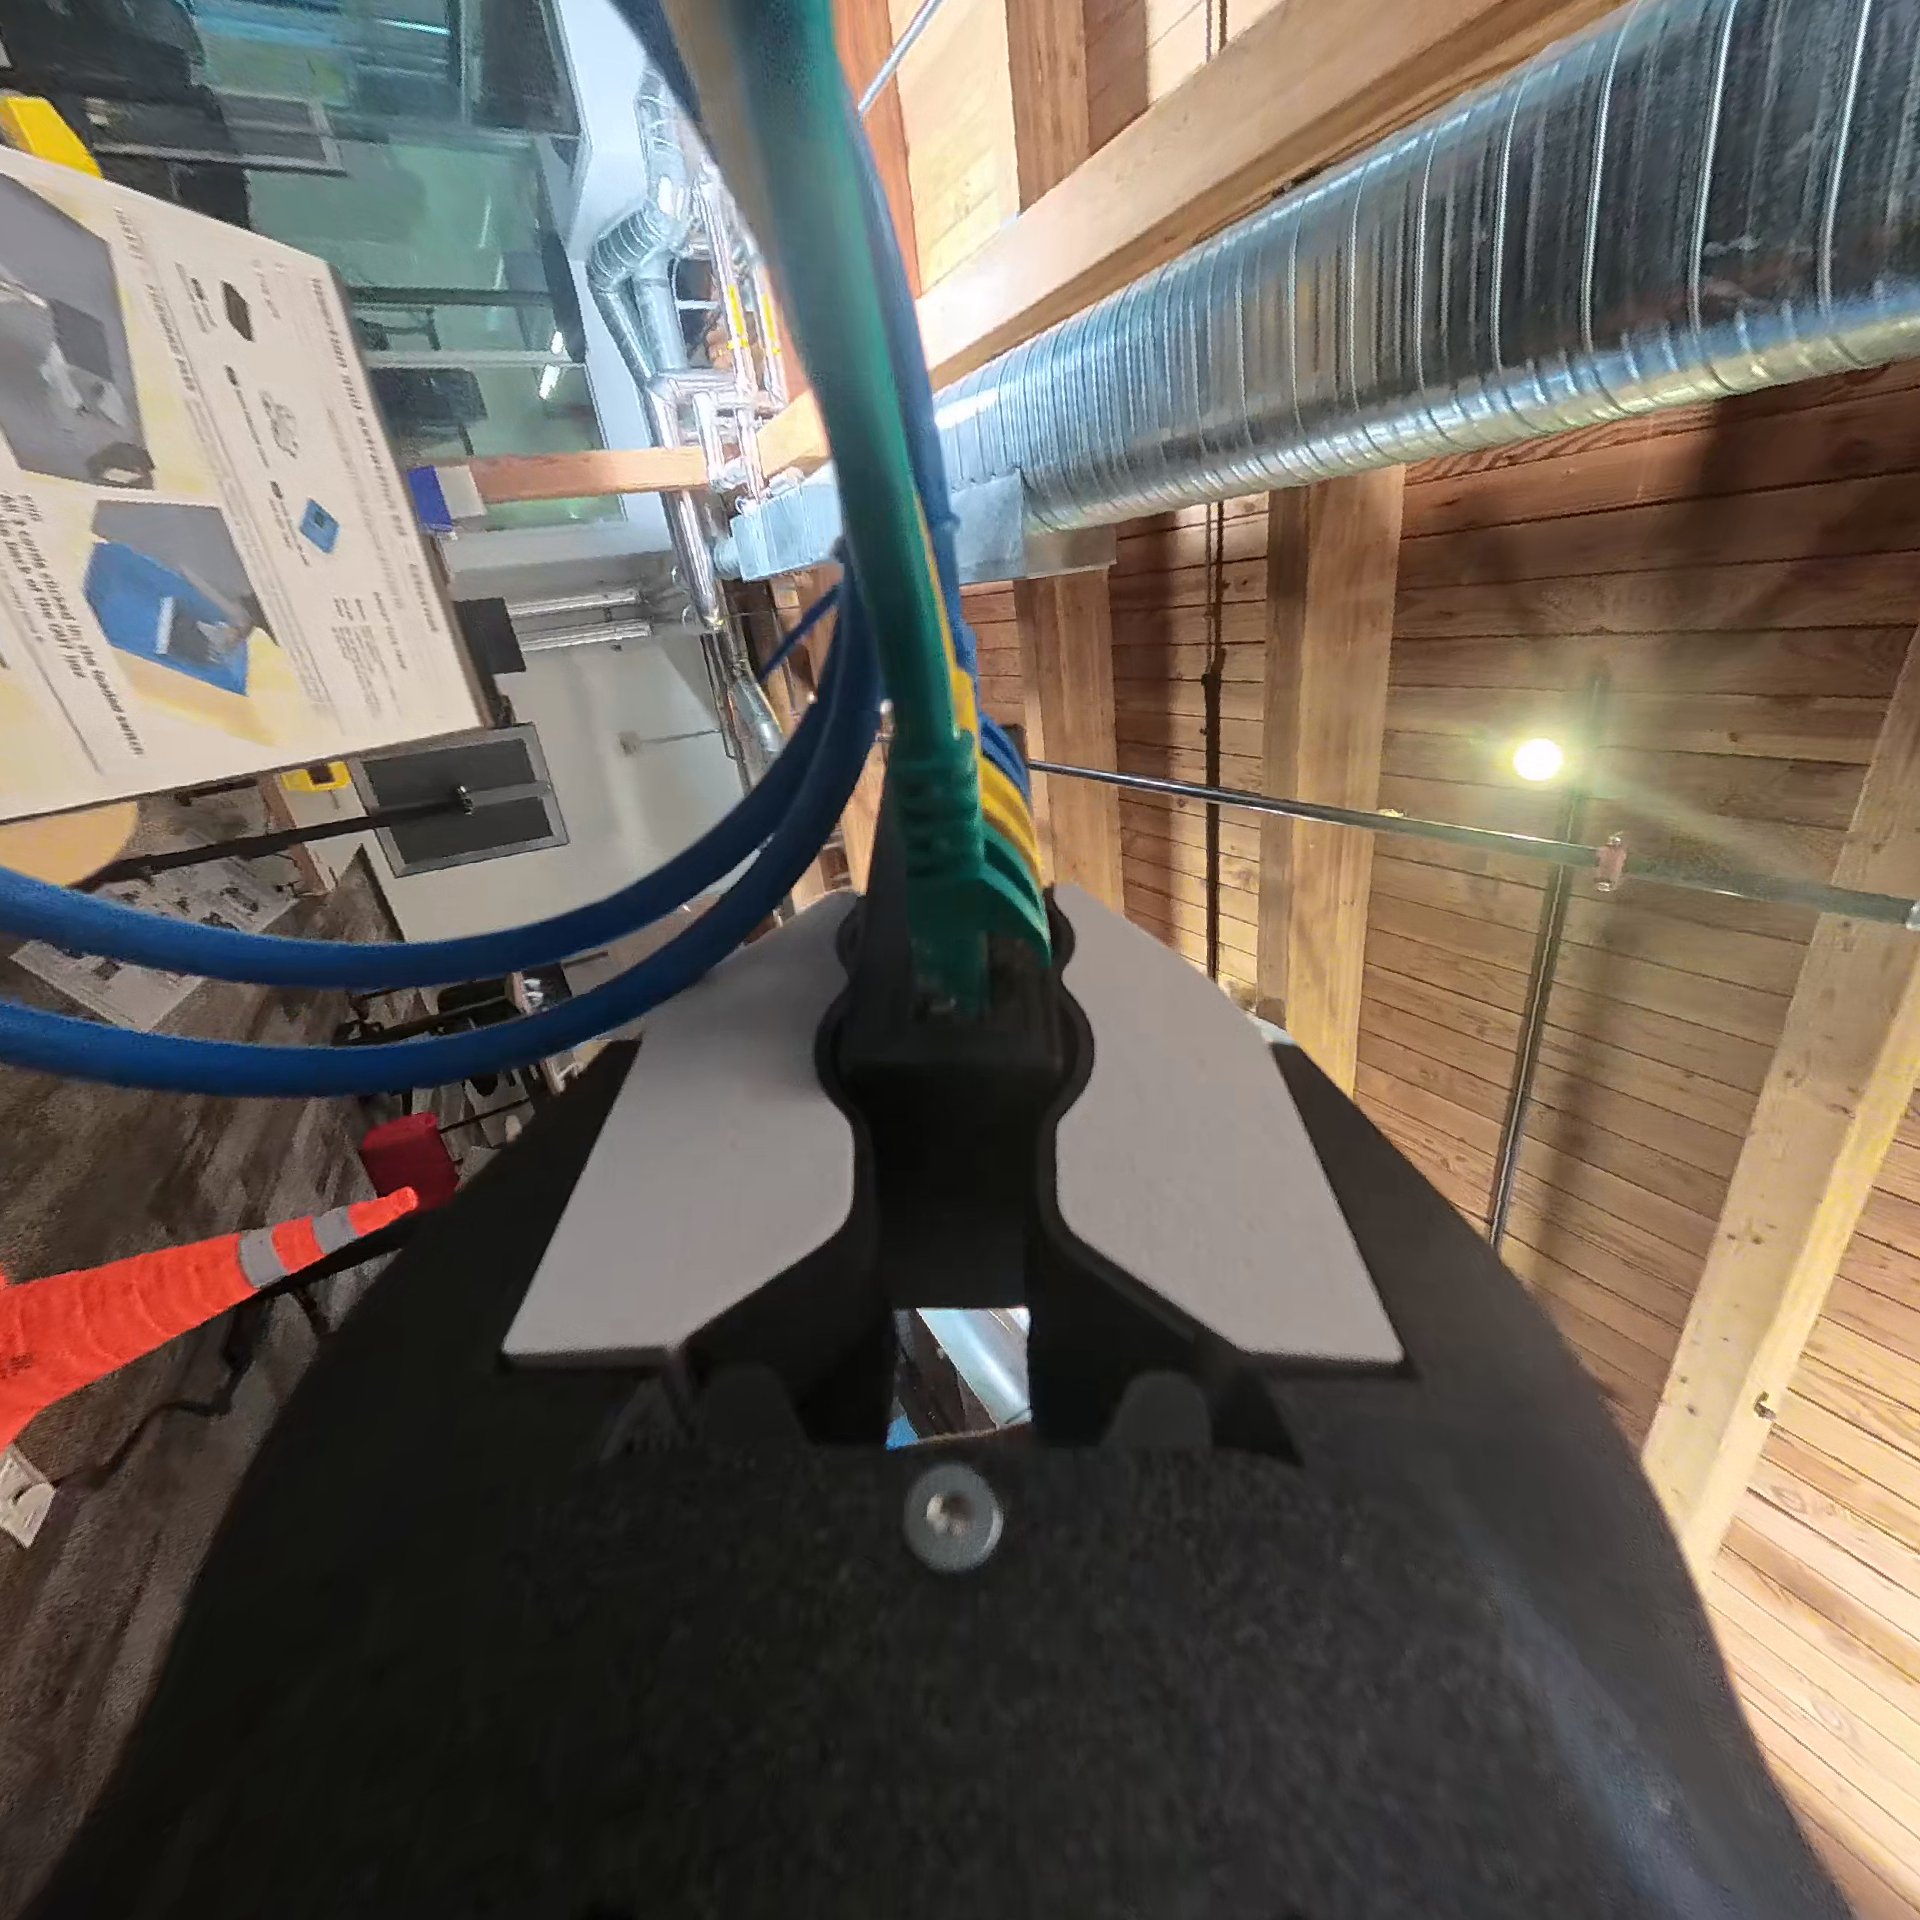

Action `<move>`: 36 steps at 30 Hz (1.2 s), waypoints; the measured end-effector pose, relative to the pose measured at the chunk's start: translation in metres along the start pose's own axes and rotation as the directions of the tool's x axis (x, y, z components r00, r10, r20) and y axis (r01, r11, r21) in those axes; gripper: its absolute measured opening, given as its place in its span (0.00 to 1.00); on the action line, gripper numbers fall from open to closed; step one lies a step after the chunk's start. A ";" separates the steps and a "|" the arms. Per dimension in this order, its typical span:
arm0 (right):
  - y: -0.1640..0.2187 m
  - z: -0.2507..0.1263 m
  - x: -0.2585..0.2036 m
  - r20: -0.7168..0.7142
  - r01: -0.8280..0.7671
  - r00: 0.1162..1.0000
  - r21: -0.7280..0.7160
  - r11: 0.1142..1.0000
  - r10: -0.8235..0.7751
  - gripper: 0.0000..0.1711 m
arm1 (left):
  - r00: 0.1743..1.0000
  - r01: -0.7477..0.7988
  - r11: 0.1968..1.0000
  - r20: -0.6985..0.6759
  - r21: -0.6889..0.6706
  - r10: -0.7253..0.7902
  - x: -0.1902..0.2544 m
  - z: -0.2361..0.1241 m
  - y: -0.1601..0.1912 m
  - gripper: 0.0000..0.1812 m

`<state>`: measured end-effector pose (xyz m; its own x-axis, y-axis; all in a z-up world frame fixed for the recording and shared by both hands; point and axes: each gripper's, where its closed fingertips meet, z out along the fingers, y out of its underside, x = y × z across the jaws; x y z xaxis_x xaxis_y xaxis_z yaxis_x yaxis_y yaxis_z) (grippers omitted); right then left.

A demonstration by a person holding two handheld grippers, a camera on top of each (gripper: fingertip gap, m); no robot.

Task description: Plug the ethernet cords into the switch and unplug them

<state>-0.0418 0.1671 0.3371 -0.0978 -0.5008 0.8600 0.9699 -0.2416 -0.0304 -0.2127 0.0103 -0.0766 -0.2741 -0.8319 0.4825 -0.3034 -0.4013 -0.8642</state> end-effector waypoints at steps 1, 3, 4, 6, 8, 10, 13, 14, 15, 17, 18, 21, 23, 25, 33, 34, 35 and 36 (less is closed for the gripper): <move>0.001 -0.001 0.006 -0.006 0.003 1.000 -0.004 1.000 -0.003 0.17 | 0.999 0.010 1.000 -0.031 0.028 -0.009 0.006 0.002 -0.004 0.31; 0.001 -0.005 0.016 -0.020 0.017 1.000 -0.011 1.000 -0.017 0.17 | 0.991 0.047 0.998 -0.129 0.050 -0.040 0.023 0.013 -0.010 0.31; 0.000 -0.008 0.020 -0.027 0.024 0.999 -0.010 1.000 -0.024 0.17 | 0.988 0.054 0.998 -0.147 0.028 -0.049 0.028 0.020 -0.010 0.19; 0.001 -0.011 0.022 -0.022 0.029 0.999 -0.021 0.999 -0.029 0.17 | 0.991 -0.001 1.000 -0.131 -0.023 -0.002 0.033 0.027 -0.012 0.01; 0.006 -0.015 0.022 -0.009 0.031 0.999 -0.030 0.999 -0.031 0.18 | 0.992 -0.064 0.998 -0.106 0.001 0.064 0.039 0.016 -0.030 0.00; 0.012 -0.021 0.019 0.005 0.019 1.000 -0.020 1.000 -0.019 0.17 | 0.993 -0.122 0.992 -0.004 -0.017 0.122 0.030 0.000 -0.050 0.00; 0.017 -0.032 0.003 0.041 -0.007 0.999 0.009 1.000 0.007 0.18 | 0.980 -0.184 0.981 0.070 -0.068 0.189 0.022 -0.010 -0.075 0.00; 0.018 -0.037 -0.003 0.046 -0.007 0.999 0.018 1.000 0.006 0.18 | 0.974 -0.206 0.973 0.072 -0.104 0.214 0.023 -0.006 -0.077 0.00; 0.020 -0.041 -0.009 0.050 0.000 0.999 0.014 1.000 -0.001 0.18 | 0.970 -0.234 0.964 0.045 -0.128 0.241 0.028 0.000 -0.077 0.00; 0.029 -0.049 -0.021 0.063 0.021 0.998 -0.009 1.000 -0.021 0.17 | 0.956 -0.289 0.946 -0.091 -0.145 0.278 0.054 0.021 -0.068 0.00; 0.035 -0.052 -0.025 0.065 0.016 0.998 -0.019 1.000 -0.015 0.17 | 0.942 -0.303 0.939 -0.197 -0.164 0.270 0.075 0.033 -0.055 0.00; 0.059 -0.061 -0.041 0.105 -0.054 0.993 -0.047 0.997 0.058 0.17 | 0.869 -0.314 0.910 -0.468 -0.272 0.160 0.133 0.071 0.013 0.00; 0.075 -0.068 -0.050 0.110 -0.067 0.991 -0.060 0.996 0.073 0.17 | 0.837 -0.294 0.902 -0.541 -0.316 0.083 0.150 0.088 0.049 0.00; 0.088 -0.078 -0.061 0.131 -0.071 0.988 -0.081 0.994 0.081 0.18 | 0.856 -0.236 0.902 -0.517 -0.361 0.017 0.143 0.103 0.071 0.00; 0.123 -0.094 -0.096 0.171 -0.091 0.978 -0.158 0.983 0.118 0.18 | 0.923 -0.155 0.986 -0.347 0.052 0.164 0.085 0.042 -0.085 0.02; 0.126 -0.091 -0.097 0.171 -0.100 0.977 -0.179 0.979 0.131 0.18 | 0.946 -0.157 0.983 -0.272 0.099 0.178 0.066 0.029 -0.111 0.02; 0.129 -0.087 -0.098 0.167 -0.106 0.976 -0.198 0.974 0.140 0.18 | 0.964 -0.139 0.981 -0.209 0.137 0.166 0.044 0.014 -0.135 0.02; 0.132 -0.084 -0.097 0.154 -0.107 0.978 -0.217 0.970 0.143 0.18 | 0.975 -0.102 0.979 -0.176 0.178 0.134 0.023 0.000 -0.157 0.01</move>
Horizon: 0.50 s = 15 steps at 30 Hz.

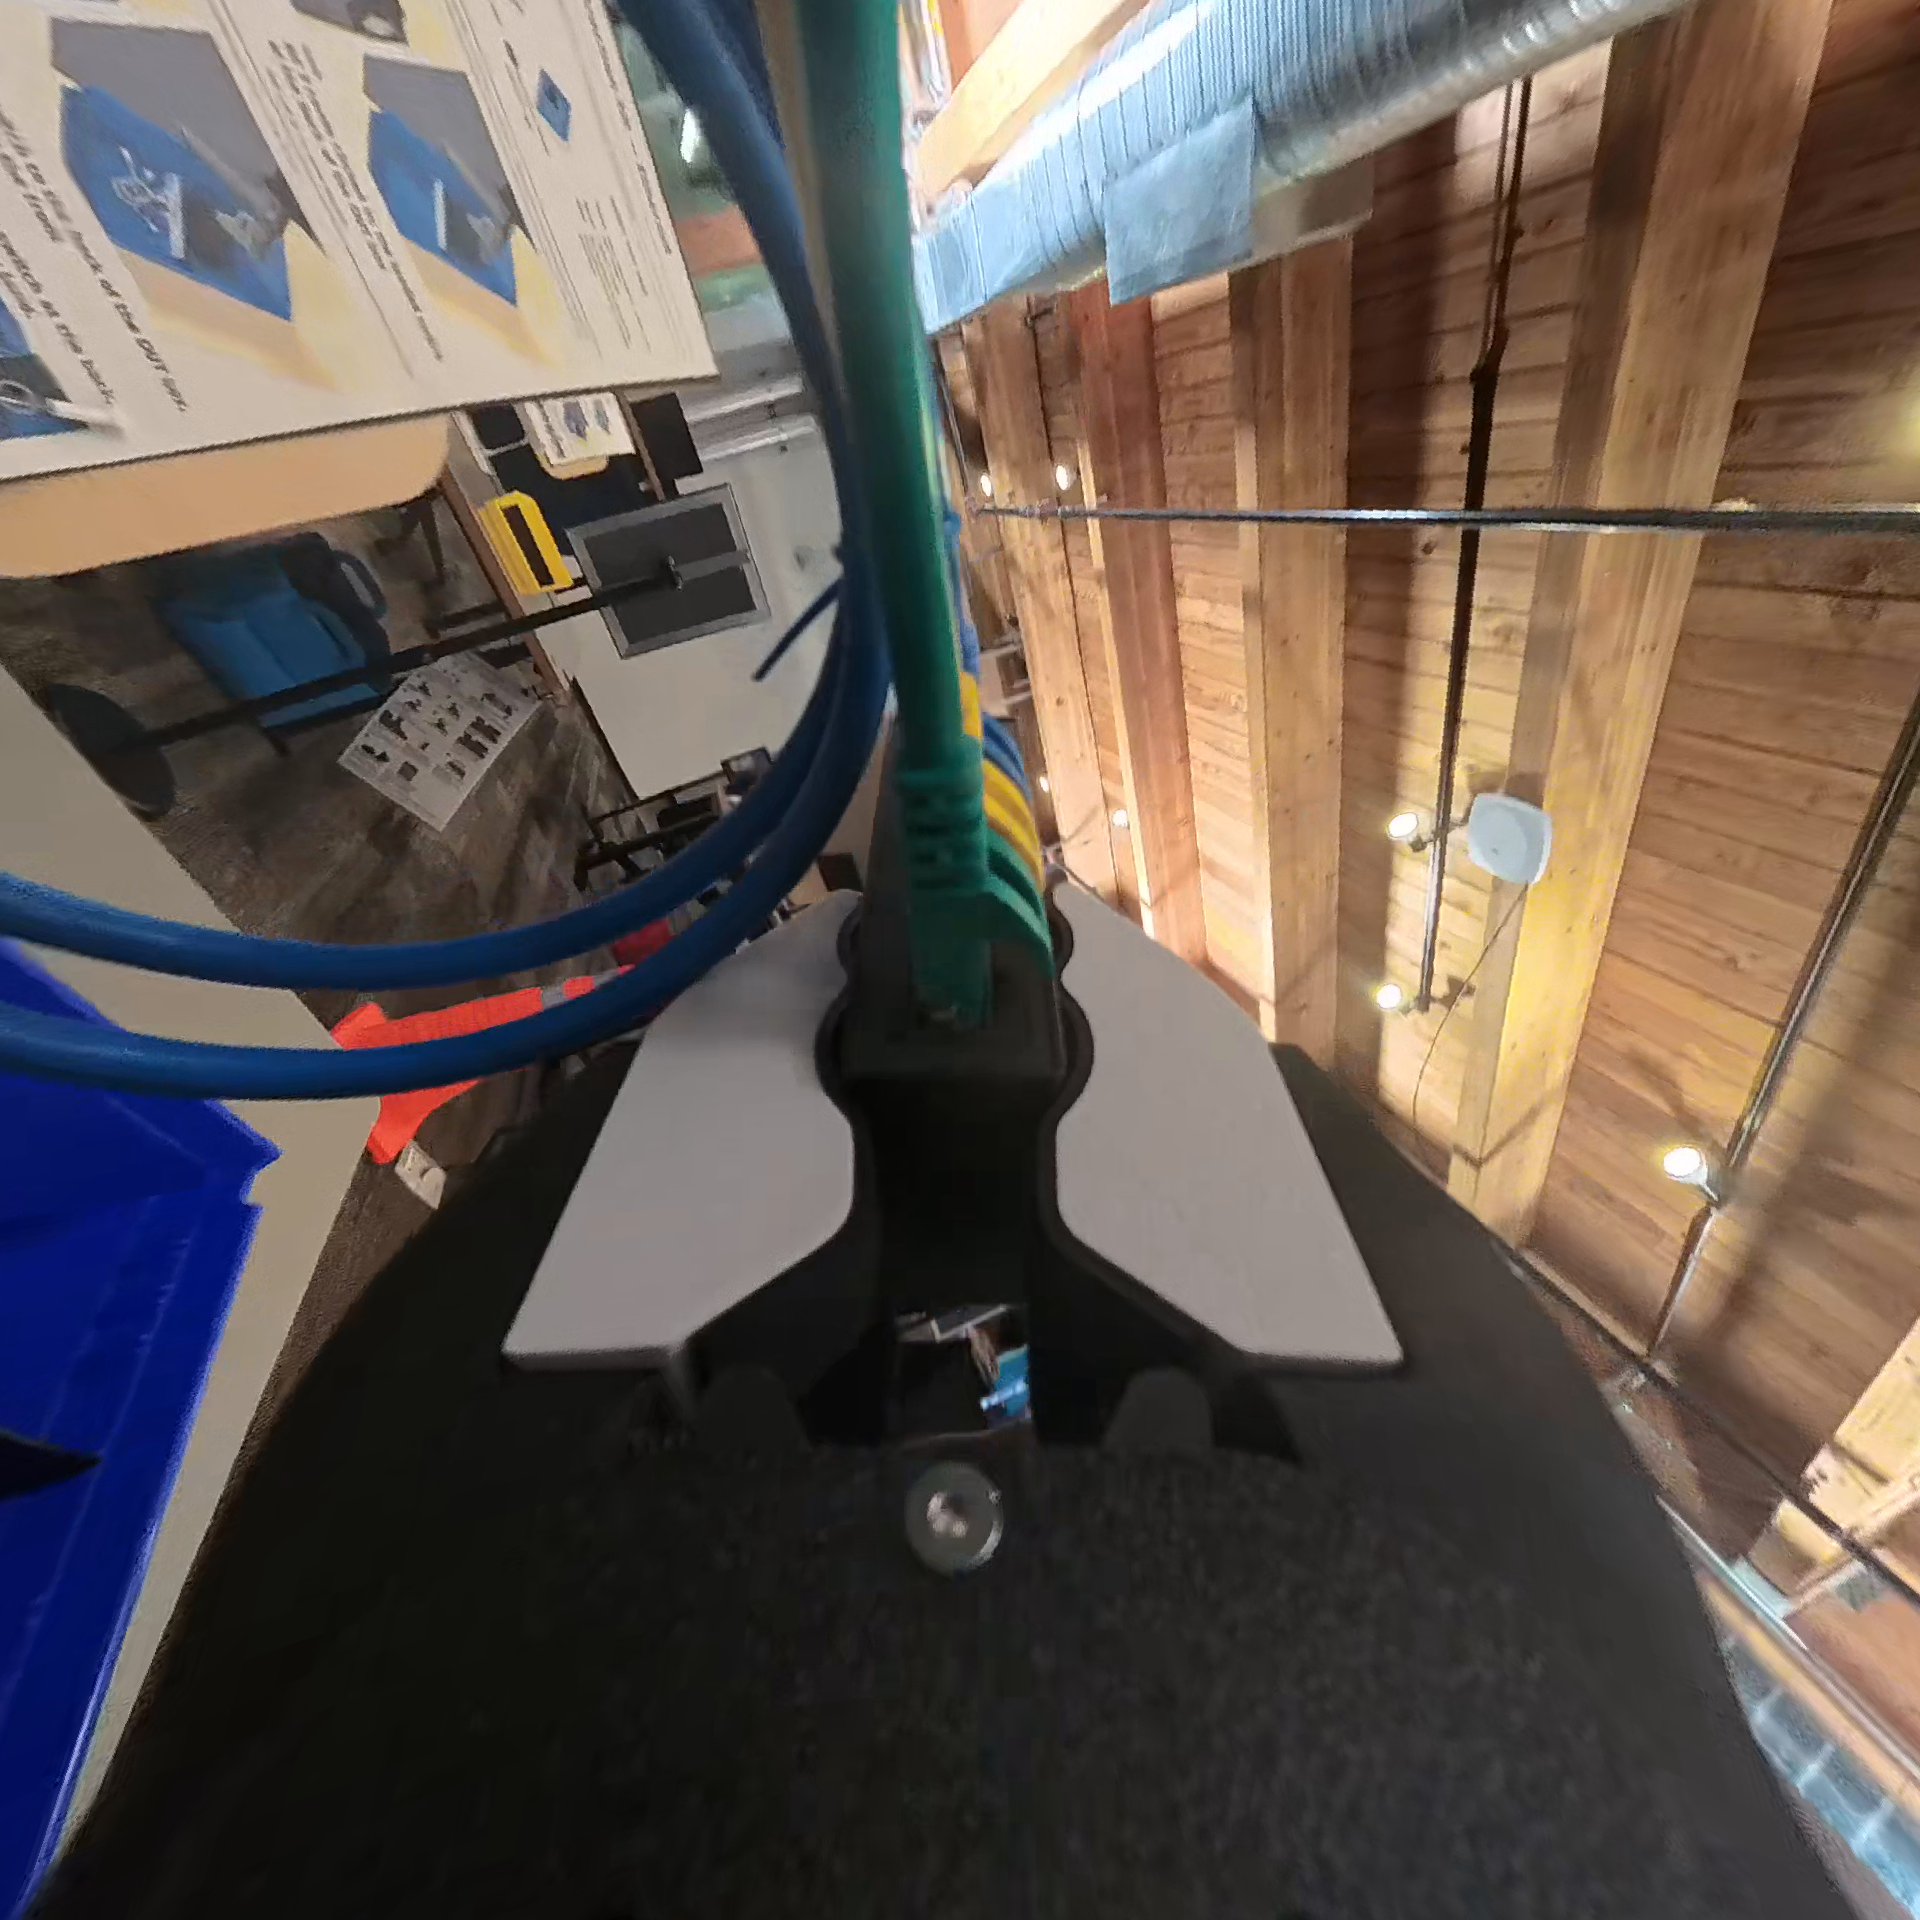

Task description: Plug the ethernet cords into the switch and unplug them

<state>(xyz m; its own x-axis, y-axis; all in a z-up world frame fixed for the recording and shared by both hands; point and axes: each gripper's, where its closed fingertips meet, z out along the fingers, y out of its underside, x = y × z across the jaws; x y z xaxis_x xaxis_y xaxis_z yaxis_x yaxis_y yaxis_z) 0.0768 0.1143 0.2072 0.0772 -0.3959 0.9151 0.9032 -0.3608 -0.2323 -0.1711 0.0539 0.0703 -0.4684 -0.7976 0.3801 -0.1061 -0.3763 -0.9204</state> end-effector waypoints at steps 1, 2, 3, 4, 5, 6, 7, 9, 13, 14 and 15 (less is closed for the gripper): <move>0.000 0.003 0.003 -0.019 -0.003 1.000 -0.013 1.000 0.002 0.18 | 0.998 0.029 0.999 0.047 0.046 -0.031 -0.025 -0.014 -0.017 0.00; -0.001 0.007 0.004 -0.034 0.000 0.999 -0.025 1.000 -0.001 0.18 | 0.990 0.032 0.997 0.132 0.064 -0.040 -0.057 -0.026 -0.025 0.00; -0.004 0.011 0.003 -0.040 0.012 0.999 -0.037 0.999 -0.014 0.18 | 0.970 0.019 0.999 0.241 0.046 -0.029 -0.094 -0.039 -0.023 0.00; -0.008 0.014 -0.001 -0.040 0.034 0.999 -0.051 0.998 -0.037 0.18 | 0.945 0.038 0.999 0.324 0.017 -0.041 -0.129 -0.050 -0.015 0.00; -0.012 0.019 -0.010 -0.024 0.059 0.998 -0.061 0.996 -0.060 0.18 | 0.934 0.102 0.995 0.345 0.001 -0.096 -0.154 -0.057 -0.003 0.00; -0.017 0.023 -0.023 0.005 0.083 0.997 -0.061 0.995 -0.083 0.18 | 0.928 0.174 0.985 0.332 0.008 -0.167 -0.171 -0.062 0.008 0.00; -0.022 0.027 -0.037 0.032 0.107 0.994 -0.058 0.993 -0.105 0.18 | 0.917 0.221 0.975 0.336 0.017 -0.214 -0.184 -0.067 0.019 0.00; -0.028 0.034 -0.068 0.097 0.151 0.985 -0.055 0.987 -0.145 0.17 | 0.900 0.252 0.967 0.378 -0.042 -0.218 -0.201 -0.071 0.048 0.01; -0.018 0.056 -0.098 0.184 0.194 0.968 -0.098 0.976 -0.173 0.18 | 0.894 0.256 0.958 0.410 -0.131 -0.183 -0.196 -0.073 0.087 0.21; -0.011 0.063 -0.096 0.194 0.200 0.965 -0.121 0.972 -0.174 0.18 | 0.895 0.243 0.959 0.415 -0.148 -0.163 -0.190 -0.077 0.092 0.27; -0.006 0.071 -0.092 0.200 0.208 0.963 -0.137 0.969 -0.178 0.17 | 0.896 0.229 0.961 0.419 -0.157 -0.145 -0.184 -0.083 0.094 0.31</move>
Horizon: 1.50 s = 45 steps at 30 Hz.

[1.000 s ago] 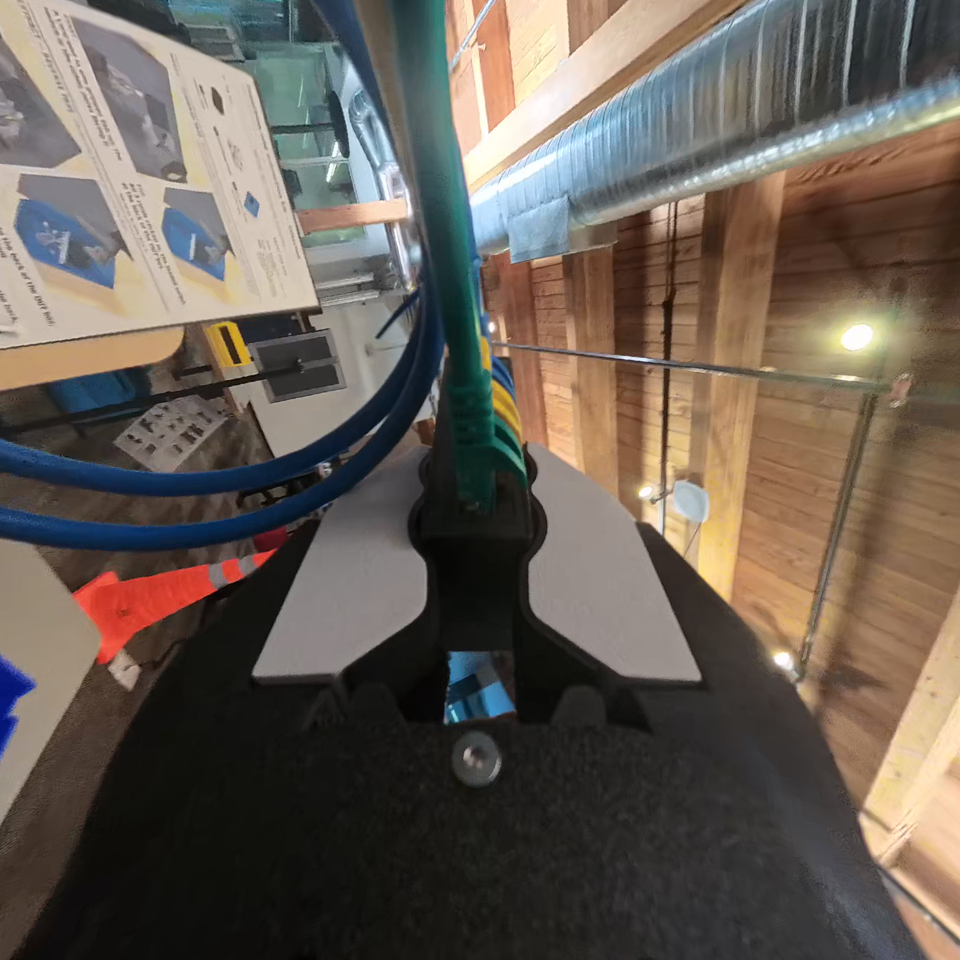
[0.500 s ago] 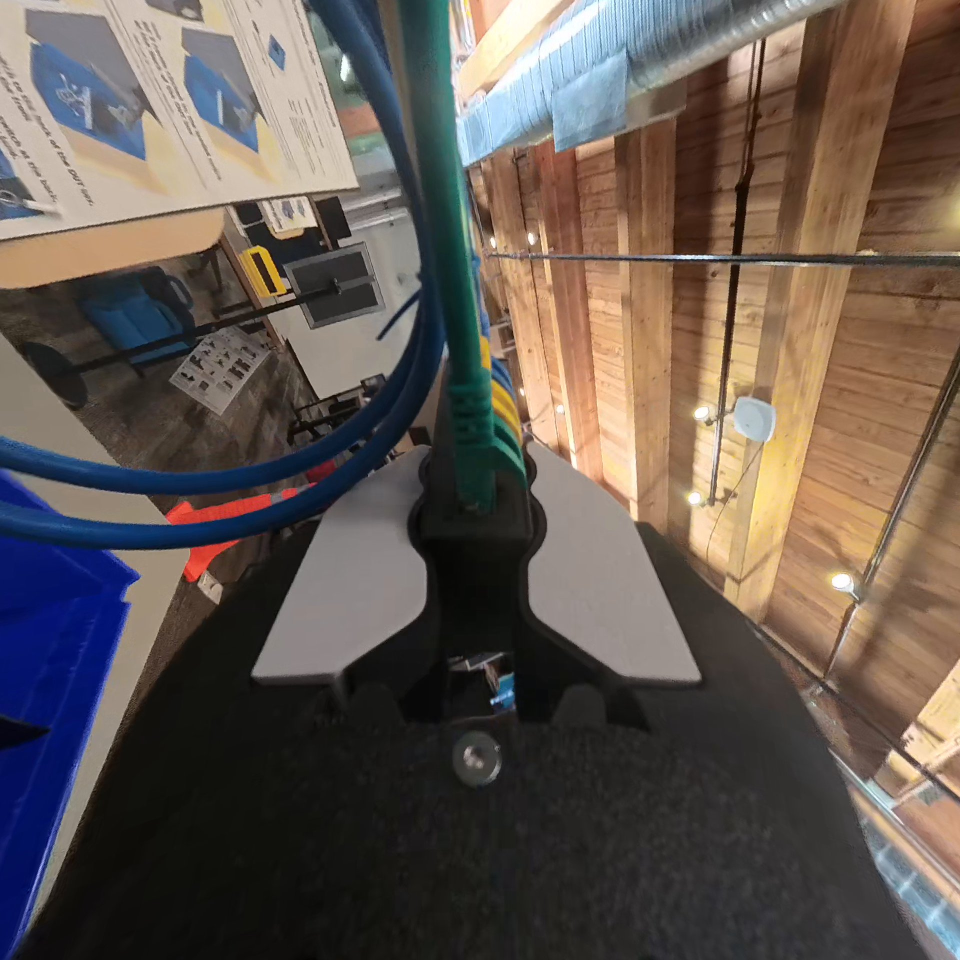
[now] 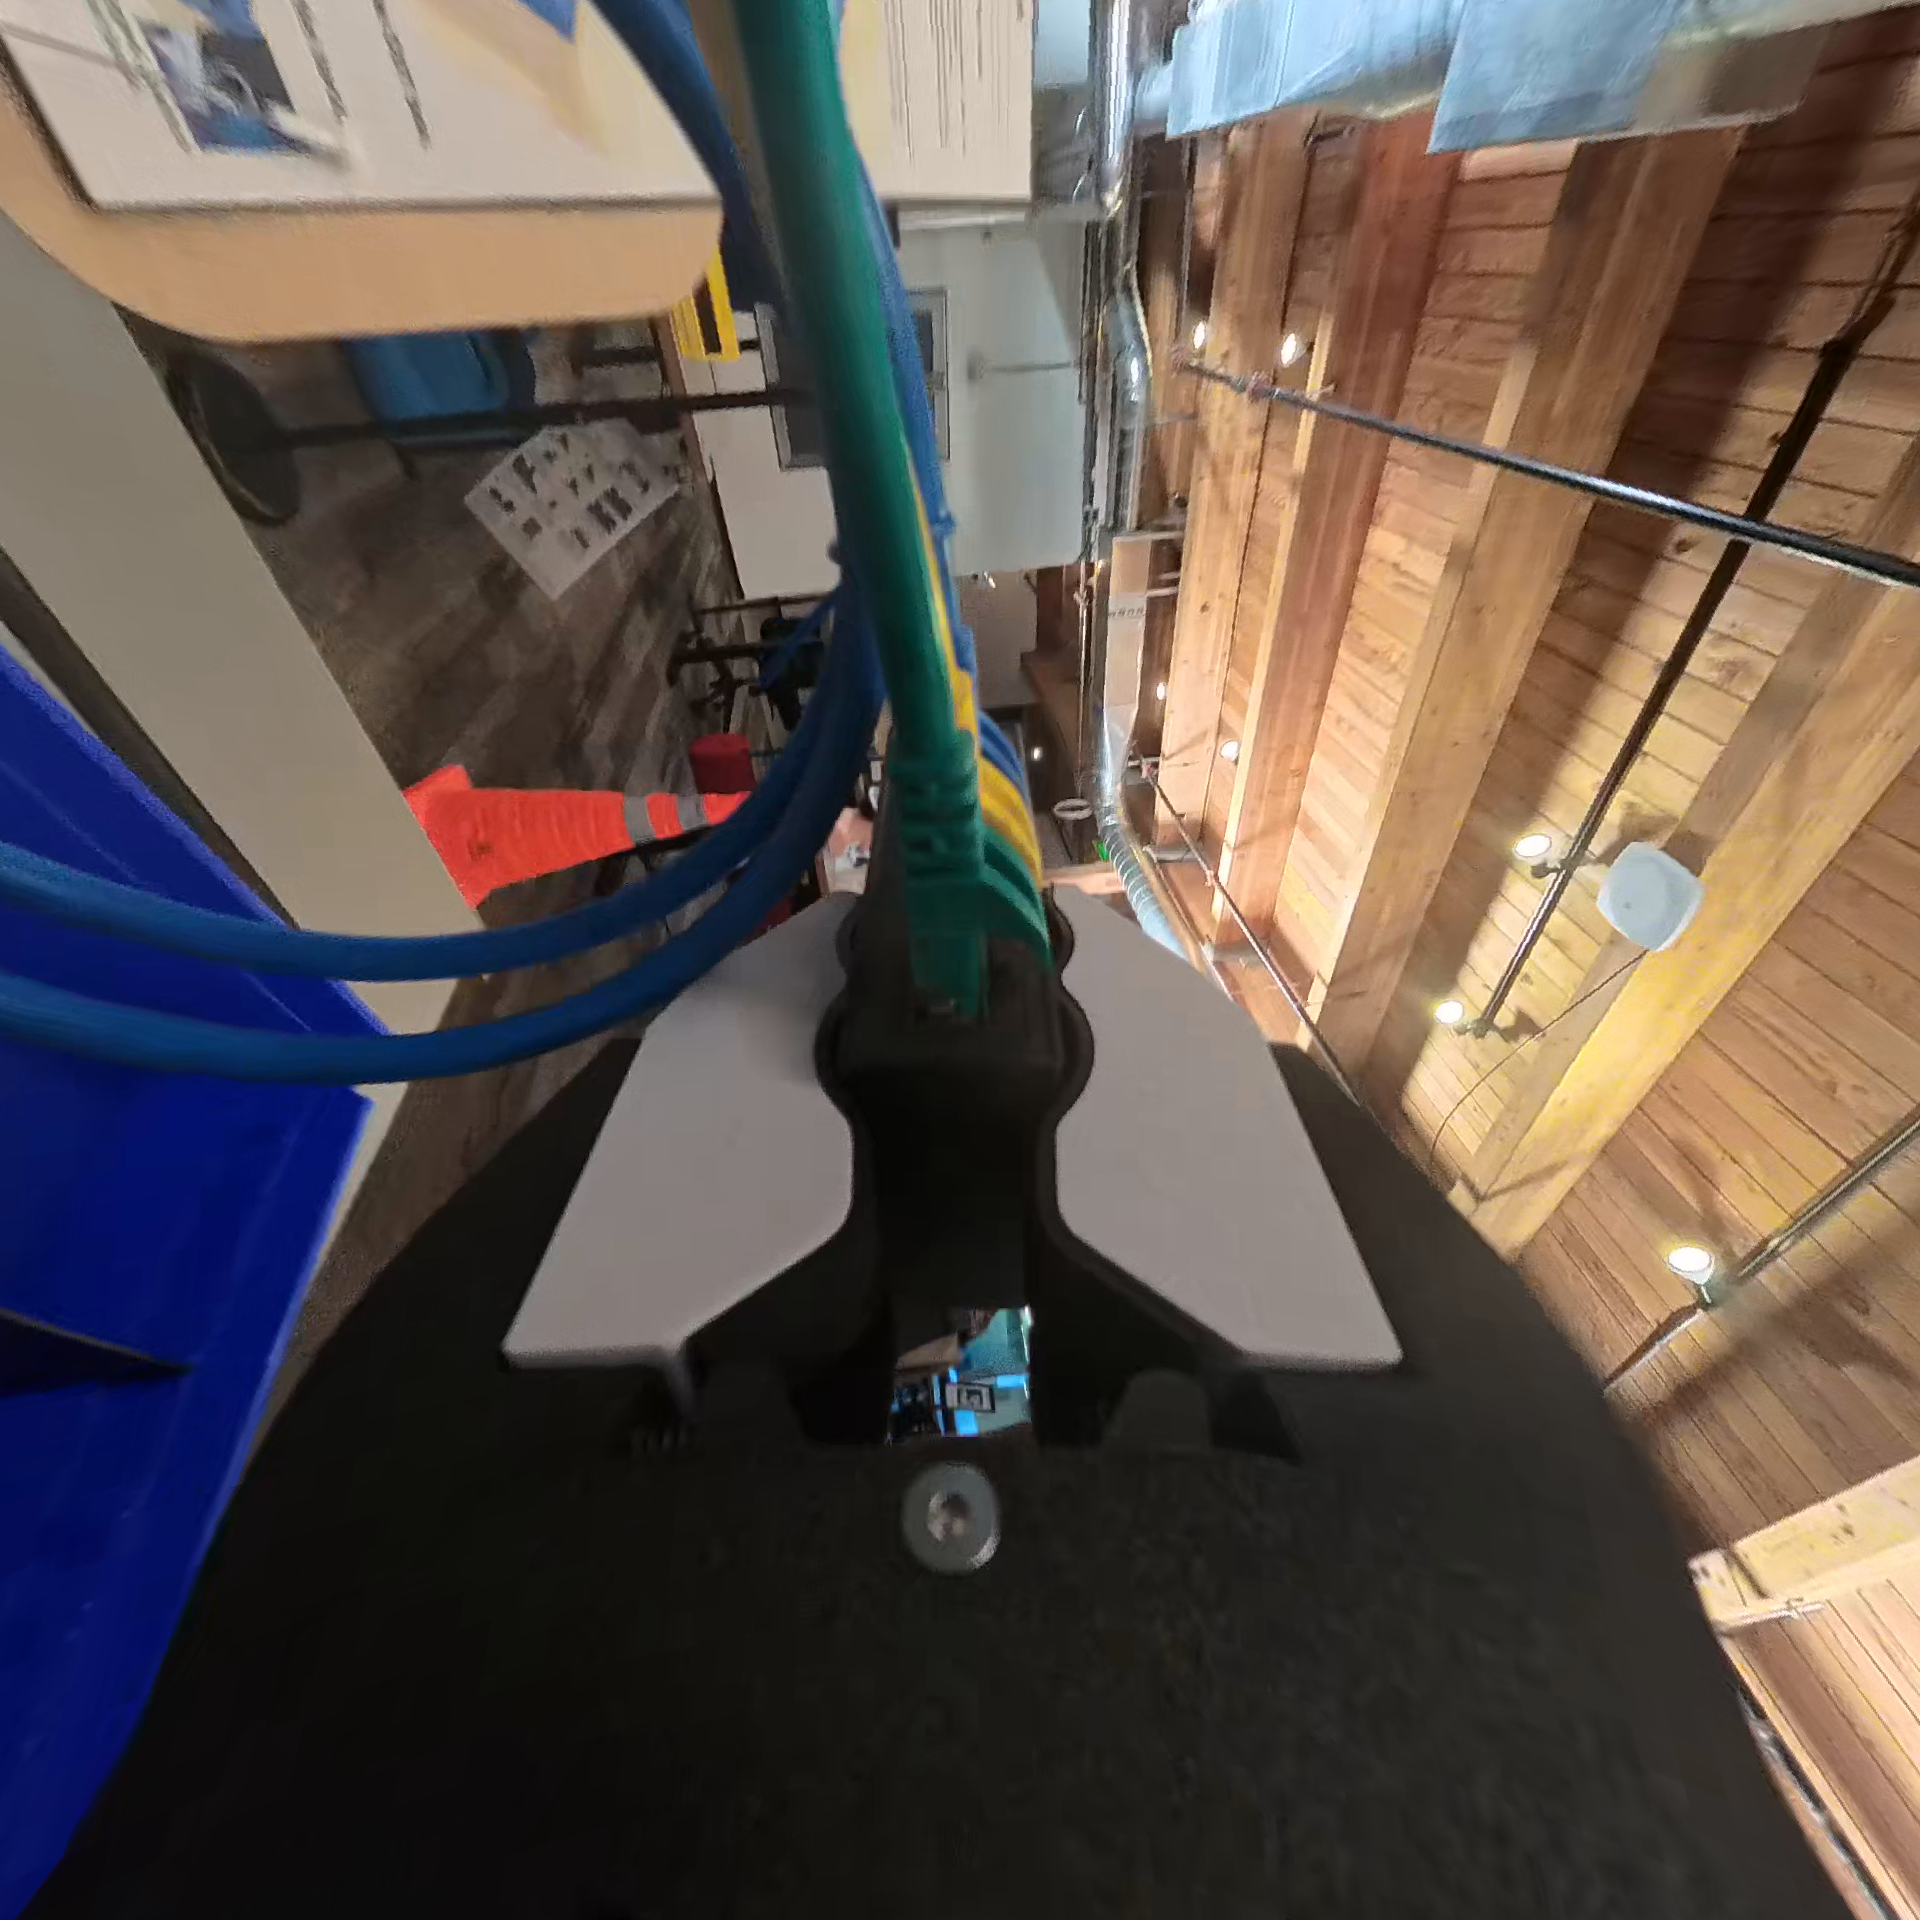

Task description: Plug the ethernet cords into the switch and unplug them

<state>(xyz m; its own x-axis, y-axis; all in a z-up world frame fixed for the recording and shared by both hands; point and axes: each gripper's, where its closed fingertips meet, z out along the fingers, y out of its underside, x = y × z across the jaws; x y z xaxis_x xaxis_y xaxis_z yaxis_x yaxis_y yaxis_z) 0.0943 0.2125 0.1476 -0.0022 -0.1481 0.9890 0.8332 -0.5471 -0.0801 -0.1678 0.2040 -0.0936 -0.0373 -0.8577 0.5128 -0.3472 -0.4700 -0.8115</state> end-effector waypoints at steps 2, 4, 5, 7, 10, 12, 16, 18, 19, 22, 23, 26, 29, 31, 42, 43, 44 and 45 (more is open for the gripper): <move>0.012 0.012 0.017 -0.007 0.008 1.000 -0.026 1.000 -0.008 0.17 | 1.000 -0.031 0.999 0.000 0.027 0.031 0.011 -0.020 0.007 0.32; 0.027 0.021 0.041 -0.032 0.013 0.999 -0.050 0.999 -0.015 0.17 | 0.998 -0.060 0.997 0.024 0.043 0.059 0.017 -0.040 0.020 0.31; 0.036 0.025 0.055 -0.044 0.014 0.999 -0.068 0.998 -0.017 0.17 | 0.995 -0.082 0.996 0.052 0.025 0.081 0.018 -0.048 0.032 0.31; 0.053 0.032 0.082 -0.064 0.010 0.998 -0.098 0.995 -0.017 0.18 | 0.980 -0.149 0.989 0.134 -0.016 0.150 0.014 -0.064 0.059 0.30; 0.079 0.039 0.125 -0.103 0.027 0.994 -0.149 0.989 -0.042 0.18 | 0.939 -0.226 0.973 0.256 -0.046 0.230 0.010 -0.082 0.084 0.29; 0.096 0.045 0.151 -0.117 0.040 0.991 -0.193 0.980 -0.064 0.18 | 0.916 -0.262 0.963 0.300 -0.060 0.268 0.013 -0.089 0.089 0.28; 0.122 0.064 0.193 -0.103 0.033 0.993 -0.266 0.963 -0.062 0.18 | 0.916 -0.272 0.961 0.294 -0.041 0.272 0.019 -0.089 0.086 0.27; 0.127 0.072 0.213 -0.098 0.021 0.994 -0.275 0.961 -0.050 0.18 | 0.919 -0.257 0.964 0.291 -0.066 0.265 0.015 -0.087 0.092 0.27; 0.129 0.074 0.224 -0.104 0.017 0.993 -0.276 0.961 -0.047 0.18 | 0.918 -0.250 0.964 0.296 -0.089 0.265 0.012 -0.086 0.095 0.28; 0.135 0.076 0.255 -0.105 -0.043 0.994 -0.271 0.962 0.014 0.18 | 0.909 -0.251 0.960 0.311 -0.119 0.277 0.007 -0.085 0.100 0.27; 0.136 0.075 0.266 -0.106 -0.095 0.992 -0.253 0.963 0.070 0.18 | 0.907 -0.256 0.959 0.313 -0.122 0.282 0.006 -0.086 0.100 0.27; 0.139 0.069 0.290 -0.103 -0.217 0.974 -0.190 0.958 0.200 0.18 | 0.906 -0.257 0.957 0.311 -0.134 0.287 0.006 -0.085 0.102 0.27; 0.137 0.058 0.294 -0.090 -0.177 0.983 -0.187 0.966 0.162 0.18 | 0.907 -0.256 0.957 0.309 -0.140 0.287 0.005 -0.085 0.104 0.27; 0.123 0.050 0.282 -0.042 -0.166 0.986 -0.131 0.977 0.162 0.18 | 0.911 -0.248 0.958 0.303 -0.143 0.281 0.005 -0.084 0.105 0.27; 0.036 -0.034 0.113 0.183 -0.050 0.982 0.037 0.998 0.043 0.18 | 0.913 -0.252 0.950 0.281 -0.184 0.296 0.010 -0.079 0.114 0.28; 0.030 -0.036 0.097 0.196 -0.046 0.980 0.034 0.998 0.038 0.18 | 0.912 -0.252 0.950 0.283 -0.186 0.298 0.010 -0.079 0.114 0.28; 0.023 -0.038 0.081 0.211 -0.034 0.977 0.037 0.999 0.026 0.18 | 0.910 -0.254 0.949 0.287 -0.186 0.300 0.010 -0.079 0.114 0.28; 0.016 -0.040 0.065 0.224 -0.028 0.974 0.043 0.999 0.018 0.18 | 0.908 -0.255 0.949 0.291 -0.184 0.300 0.010 -0.079 0.113 0.27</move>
<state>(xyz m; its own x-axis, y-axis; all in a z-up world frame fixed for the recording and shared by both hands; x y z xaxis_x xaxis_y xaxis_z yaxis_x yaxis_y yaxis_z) 0.0851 0.1610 0.2057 0.1367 0.0302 0.9902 0.8557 -0.5072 -0.1027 -0.2818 0.1587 -0.1579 0.1342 -0.9809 0.1406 -0.4925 -0.1891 -0.8495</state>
